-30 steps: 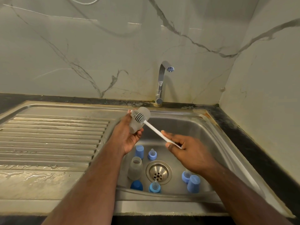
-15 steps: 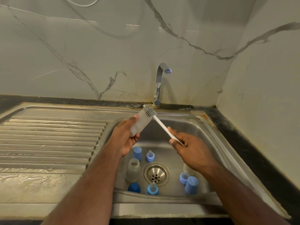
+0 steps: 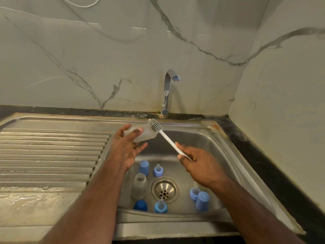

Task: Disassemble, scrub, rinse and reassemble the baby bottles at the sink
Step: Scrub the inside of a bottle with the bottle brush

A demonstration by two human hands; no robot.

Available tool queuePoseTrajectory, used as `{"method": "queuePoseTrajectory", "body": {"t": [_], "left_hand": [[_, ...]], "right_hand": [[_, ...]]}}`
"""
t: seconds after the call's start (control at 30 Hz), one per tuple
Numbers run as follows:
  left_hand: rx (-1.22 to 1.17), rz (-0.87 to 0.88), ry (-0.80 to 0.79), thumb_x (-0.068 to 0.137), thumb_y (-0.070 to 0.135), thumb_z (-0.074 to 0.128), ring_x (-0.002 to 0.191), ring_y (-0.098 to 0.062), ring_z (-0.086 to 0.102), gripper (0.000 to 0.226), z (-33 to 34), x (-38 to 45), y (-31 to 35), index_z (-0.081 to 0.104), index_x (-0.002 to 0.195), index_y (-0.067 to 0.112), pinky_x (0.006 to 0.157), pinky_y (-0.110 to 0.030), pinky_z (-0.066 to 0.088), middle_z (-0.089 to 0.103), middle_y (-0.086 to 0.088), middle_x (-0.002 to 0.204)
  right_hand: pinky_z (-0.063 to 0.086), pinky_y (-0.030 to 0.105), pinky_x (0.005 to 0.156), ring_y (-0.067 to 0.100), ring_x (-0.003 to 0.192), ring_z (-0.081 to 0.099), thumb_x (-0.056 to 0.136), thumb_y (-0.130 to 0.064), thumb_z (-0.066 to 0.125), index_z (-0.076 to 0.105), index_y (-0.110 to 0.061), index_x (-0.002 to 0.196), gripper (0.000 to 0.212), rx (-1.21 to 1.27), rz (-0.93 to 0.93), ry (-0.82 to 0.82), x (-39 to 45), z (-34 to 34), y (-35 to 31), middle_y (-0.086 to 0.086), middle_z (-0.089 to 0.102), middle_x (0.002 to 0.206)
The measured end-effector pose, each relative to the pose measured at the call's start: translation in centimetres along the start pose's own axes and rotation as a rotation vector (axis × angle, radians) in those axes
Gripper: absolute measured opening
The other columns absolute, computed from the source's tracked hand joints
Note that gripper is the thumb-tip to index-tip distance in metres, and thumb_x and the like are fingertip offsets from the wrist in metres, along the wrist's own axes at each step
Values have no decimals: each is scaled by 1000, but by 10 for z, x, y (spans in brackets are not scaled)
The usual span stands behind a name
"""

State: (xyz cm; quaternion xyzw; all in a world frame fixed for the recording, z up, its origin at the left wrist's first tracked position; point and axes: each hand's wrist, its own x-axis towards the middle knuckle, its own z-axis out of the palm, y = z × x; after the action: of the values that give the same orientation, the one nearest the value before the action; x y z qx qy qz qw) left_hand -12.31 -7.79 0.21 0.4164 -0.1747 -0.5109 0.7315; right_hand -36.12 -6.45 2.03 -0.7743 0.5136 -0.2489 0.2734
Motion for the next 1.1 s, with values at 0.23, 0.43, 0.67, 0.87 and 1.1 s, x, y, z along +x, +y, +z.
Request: {"method": "queuePoseTrajectory", "body": {"t": [0.23,0.43,0.67,0.87,1.1], "left_hand": [[-48,38,85,81,18,81,104,-29,71,53,-5,2,3,55,127,13,85,-47,59,71,-12,118],[-6,-42,-89,90,24,72,109,-30,70,31,-1,-4,3,67,119,13,81,-50,60,75,-11,115],[-5,-121,-132,95,30,65,115,-35,64,42,0,-8,3,58,132,11,88,-54,57,66,-17,124],[22,-143,-182,95,28,65,118,-36,63,41,2,-14,3,57,131,10,93,-56,55,66,-18,126],[13,-139,-185,95,27,65,120,-38,62,39,2,-15,4,57,130,11,91,-57,57,64,-19,128]], "right_hand": [[41,20,46,1,45,45,101,-29,57,55,-47,135,39,198,23,-113,-7,-1,-3,-7,60,68],[41,17,52,-1,49,47,101,-29,56,51,-46,140,42,165,-38,-94,-2,4,-4,-38,54,57],[40,15,57,-4,54,52,101,-30,56,50,-48,141,44,170,-66,-14,1,2,0,-31,49,65],[42,21,54,2,53,48,102,-31,54,47,-48,144,45,135,-21,5,7,4,1,-19,52,70],[40,23,44,8,50,45,102,-28,55,51,-47,138,42,236,46,-17,4,-2,7,2,56,73]]}}
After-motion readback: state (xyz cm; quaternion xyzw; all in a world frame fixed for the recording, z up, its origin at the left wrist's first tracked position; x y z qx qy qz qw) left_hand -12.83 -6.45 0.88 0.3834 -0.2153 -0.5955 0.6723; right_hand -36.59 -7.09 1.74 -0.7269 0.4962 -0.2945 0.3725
